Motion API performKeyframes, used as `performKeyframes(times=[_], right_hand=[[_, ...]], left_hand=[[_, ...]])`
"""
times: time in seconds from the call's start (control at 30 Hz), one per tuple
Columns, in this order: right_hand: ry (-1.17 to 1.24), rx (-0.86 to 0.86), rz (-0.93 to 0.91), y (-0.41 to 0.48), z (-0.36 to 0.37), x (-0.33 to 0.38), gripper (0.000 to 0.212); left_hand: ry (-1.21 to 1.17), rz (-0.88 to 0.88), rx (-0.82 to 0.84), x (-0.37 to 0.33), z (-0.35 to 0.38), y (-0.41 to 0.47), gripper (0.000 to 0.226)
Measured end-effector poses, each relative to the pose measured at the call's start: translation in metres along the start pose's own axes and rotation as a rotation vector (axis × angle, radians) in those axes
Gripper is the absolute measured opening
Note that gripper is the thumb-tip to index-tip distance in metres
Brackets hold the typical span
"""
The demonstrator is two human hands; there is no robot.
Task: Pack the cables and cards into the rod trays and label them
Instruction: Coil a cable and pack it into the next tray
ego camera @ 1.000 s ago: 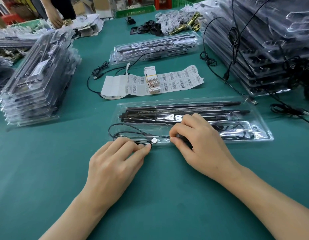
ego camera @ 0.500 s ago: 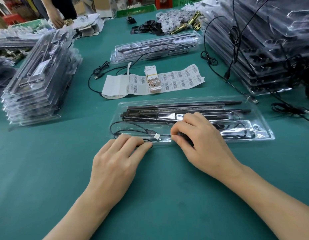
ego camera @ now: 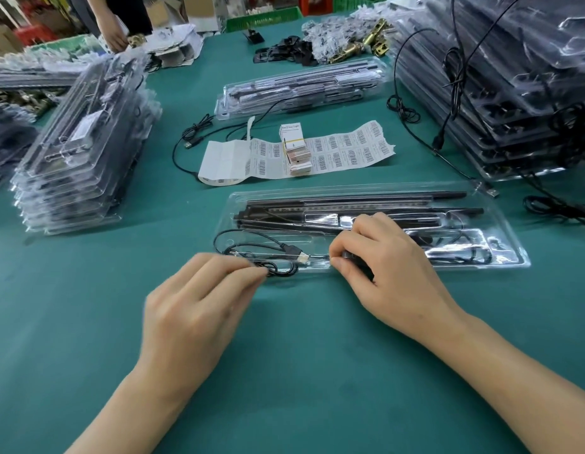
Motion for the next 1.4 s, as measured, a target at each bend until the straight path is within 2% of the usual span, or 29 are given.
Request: performKeyframes(times=[0.23, 0.33, 0.5, 0.73, 0.87, 0.93, 1.07, 1.13, 1.3, 1.4], right_hand=[[-0.004, -0.007, -0.003, -0.001, -0.001, 0.0, 0.011], [-0.011, -0.007, -0.007, -0.001, 0.0, 0.0, 0.011], [-0.012, -0.01, -0.008, -0.001, -0.001, -0.001, 0.011], [-0.014, -0.016, -0.015, -0.001, 0.0, -0.001, 0.012], [-0.023, -0.022, -0.019, 0.0, 0.001, -0.002, 0.012], [-0.025, -0.024, -0.018, -0.001, 0.0, -0.002, 0.012], [-0.04, -0.024, -0.026, -0.001, 0.001, -0.001, 0.011], [-0.043, -0.028, -0.028, -0.001, 0.001, -0.001, 0.011], [-0.051, -0.025, -0.033, -0.002, 0.0, -0.001, 0.01], [-0.057, -0.032, -0.041, -0.003, 0.0, 0.0, 0.009]], left_hand=[[0.057, -0.043, 0.244, 0.002, 0.008, -0.025, 0.032], [0.028, -0.051, 0.256, -0.001, 0.011, -0.021, 0.035], [0.007, 0.052, 0.195, -0.012, 0.007, -0.018, 0.03], [0.05, 0.057, 0.355, -0.02, 0.025, -0.009, 0.044], [-0.051, 0.016, 0.418, -0.017, 0.029, -0.006, 0.048], [-0.136, -0.007, 0.387, -0.013, 0.026, -0.009, 0.044], [-0.257, -0.148, 0.096, 0.013, 0.001, -0.01, 0.023], [-0.26, -0.258, 0.041, 0.032, -0.002, -0.006, 0.02], [-0.422, -0.69, 0.11, 0.076, 0.027, 0.005, 0.026], [-0.246, -0.652, 0.259, 0.089, 0.036, 0.031, 0.021]])
Point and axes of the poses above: each hand's wrist, its own y-axis towards the middle knuckle, its own z-axis out of the palm, x = y × z, the point moved 7 cm from there along y, towards the middle knuckle, and after that the axes turned 6 degrees about z, right-handed, at the moved point
